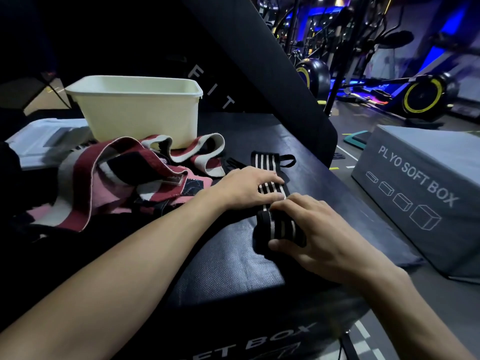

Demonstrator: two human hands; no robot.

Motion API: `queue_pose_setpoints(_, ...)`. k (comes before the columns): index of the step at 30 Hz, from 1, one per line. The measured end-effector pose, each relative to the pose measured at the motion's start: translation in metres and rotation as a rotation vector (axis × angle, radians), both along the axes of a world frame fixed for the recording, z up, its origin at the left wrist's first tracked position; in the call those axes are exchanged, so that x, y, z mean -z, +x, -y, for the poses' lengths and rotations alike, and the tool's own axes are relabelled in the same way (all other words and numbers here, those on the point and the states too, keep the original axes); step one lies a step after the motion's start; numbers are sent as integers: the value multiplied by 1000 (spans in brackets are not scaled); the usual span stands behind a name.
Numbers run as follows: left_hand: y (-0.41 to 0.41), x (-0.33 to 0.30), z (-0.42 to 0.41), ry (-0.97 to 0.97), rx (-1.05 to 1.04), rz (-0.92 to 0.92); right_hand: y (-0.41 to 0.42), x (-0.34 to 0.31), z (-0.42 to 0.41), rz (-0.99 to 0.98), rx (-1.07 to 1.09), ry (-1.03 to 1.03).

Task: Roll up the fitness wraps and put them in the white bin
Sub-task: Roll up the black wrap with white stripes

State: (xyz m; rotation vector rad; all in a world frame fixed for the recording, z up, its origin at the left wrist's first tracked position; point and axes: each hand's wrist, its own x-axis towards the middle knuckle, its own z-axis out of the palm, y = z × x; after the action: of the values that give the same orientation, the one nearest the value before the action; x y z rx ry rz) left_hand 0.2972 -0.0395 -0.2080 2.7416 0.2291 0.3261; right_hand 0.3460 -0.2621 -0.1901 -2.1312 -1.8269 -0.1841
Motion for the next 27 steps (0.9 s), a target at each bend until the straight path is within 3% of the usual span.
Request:
queue_pose_setpoints(20, 2, -2, -6, -135, -46, -5, 6, 7, -2, -50, -13, 92)
queue_pose_setpoints(27, 7, 6, -22, -117, 18, 52, 12, 7, -6, 24, 1, 91)
